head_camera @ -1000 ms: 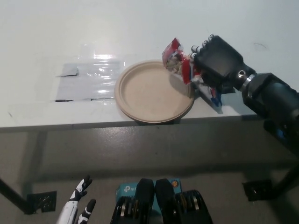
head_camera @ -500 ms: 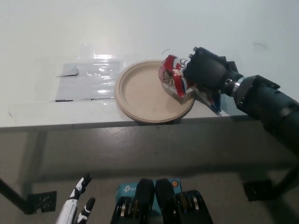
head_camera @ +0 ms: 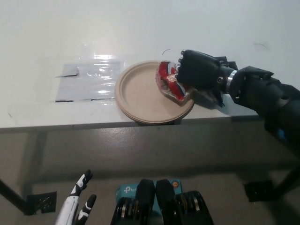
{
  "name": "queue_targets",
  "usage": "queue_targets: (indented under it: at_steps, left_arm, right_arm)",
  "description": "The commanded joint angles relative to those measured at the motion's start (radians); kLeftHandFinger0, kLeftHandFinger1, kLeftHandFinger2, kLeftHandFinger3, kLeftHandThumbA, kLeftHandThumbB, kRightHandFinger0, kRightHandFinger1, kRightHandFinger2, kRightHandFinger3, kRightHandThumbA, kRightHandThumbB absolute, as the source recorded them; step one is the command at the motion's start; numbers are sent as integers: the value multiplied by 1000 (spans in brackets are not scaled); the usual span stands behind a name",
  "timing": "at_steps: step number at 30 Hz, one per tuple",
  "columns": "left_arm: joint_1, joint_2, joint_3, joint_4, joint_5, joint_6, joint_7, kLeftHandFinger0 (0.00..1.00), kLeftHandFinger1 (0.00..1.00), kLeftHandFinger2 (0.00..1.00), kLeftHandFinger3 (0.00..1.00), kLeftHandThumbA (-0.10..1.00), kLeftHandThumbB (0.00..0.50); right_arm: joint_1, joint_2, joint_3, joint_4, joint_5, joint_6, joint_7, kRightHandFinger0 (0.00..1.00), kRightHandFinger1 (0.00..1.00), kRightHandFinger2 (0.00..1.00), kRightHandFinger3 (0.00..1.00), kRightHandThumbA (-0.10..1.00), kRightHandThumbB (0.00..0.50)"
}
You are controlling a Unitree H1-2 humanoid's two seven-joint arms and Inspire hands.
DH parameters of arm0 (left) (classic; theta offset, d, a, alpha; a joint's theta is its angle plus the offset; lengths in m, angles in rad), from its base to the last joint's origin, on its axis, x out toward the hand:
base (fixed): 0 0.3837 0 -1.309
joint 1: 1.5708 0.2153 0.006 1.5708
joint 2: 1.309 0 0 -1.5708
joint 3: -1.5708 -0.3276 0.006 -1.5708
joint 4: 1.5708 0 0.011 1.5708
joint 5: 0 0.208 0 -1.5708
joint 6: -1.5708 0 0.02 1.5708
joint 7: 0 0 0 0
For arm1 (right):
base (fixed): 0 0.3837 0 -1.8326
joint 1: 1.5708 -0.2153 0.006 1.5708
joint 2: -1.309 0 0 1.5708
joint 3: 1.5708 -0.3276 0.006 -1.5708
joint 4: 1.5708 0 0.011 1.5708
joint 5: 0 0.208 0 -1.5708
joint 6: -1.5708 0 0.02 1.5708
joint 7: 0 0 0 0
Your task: The robot picks up a small bag of sunflower seeds on the right hand side and take it to the empty plate on the left hand side then pours some sunflower seeds on to the plate.
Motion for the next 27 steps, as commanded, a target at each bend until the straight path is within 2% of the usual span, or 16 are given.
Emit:
queue_targets:
  at_steps: [1,2,5,9,11,12,14,15,17,21,23,24,25,27]
  left_arm:
    - [-7,12,1,-23,-3,-38,-4,1000,1000,1000,1000,1000,94]
    - [-7,12,1,-23,-3,-37,-4,1000,1000,1000,1000,1000,99]
    - [-3,11,0,-23,-4,-43,-3,1000,1000,1000,1000,1000,102]
    - [-3,14,-1,-32,0,-34,-5,1000,1000,1000,1000,1000,106]
    - [-4,14,-1,-28,-4,-45,-4,1000,1000,1000,1000,1000,91]
    - [-3,13,-1,-29,-11,-45,-7,1000,1000,1000,1000,1000,85]
    - [-5,13,1,-31,-16,-46,-6,1000,1000,1000,1000,1000,88]
    - [-6,12,0,-31,-14,-44,-6,1000,1000,1000,1000,1000,90]
    - [-7,10,0,-30,-4,-41,0,1000,1000,1000,1000,1000,92]
    - [-10,15,2,-36,-13,-37,-9,1000,1000,1000,1000,1000,98]
    - [-9,17,0,-36,-12,-41,-9,1000,1000,1000,1000,1000,90]
    - [-10,15,-1,-35,-10,-42,-8,1000,1000,1000,1000,1000,91]
    - [-8,14,-2,-36,-11,-42,-9,1000,1000,1000,1000,1000,97]
    - [-7,16,-1,-35,-10,-43,-8,1000,1000,1000,1000,1000,92]
  right_arm:
    - [-101,-25,17,-41,-42,-38,76,0,0,371,70,-96,299]
    - [-102,-25,16,-44,-42,-41,81,0,0,351,76,-84,320]
    - [-101,-24,19,-58,-47,-53,111,0,0,339,64,-54,333]
    - [-109,-23,23,-61,-58,-69,141,0,0,338,50,-52,319]
    - [-112,-28,20,-75,-59,-80,165,0,0,357,55,-83,316]
    - [-112,-30,20,-77,-61,-81,165,0,0,349,51,-80,336]
    - [-120,-27,28,-66,-71,-94,161,0,0,331,61,-37,365]
    - [-121,-27,30,-61,-74,-95,160,0,0,326,52,-26,356]
    - [-122,-30,38,-63,-93,-74,163,0,0,321,36,63,355]
    - [-120,-45,27,-77,-91,-75,168,0,0,326,6,-35,343]
    - [-124,-47,33,-78,-102,-76,184,0,0,338,29,1,386]
    - [-125,-51,36,-82,-110,-70,180,0,0,325,9,31,407]
    - [-124,-52,41,-82,-120,-59,171,0,0,317,1,77,410]
    - [-123,-50,39,-78,-121,-56,161,0,0,312,0,71,399]
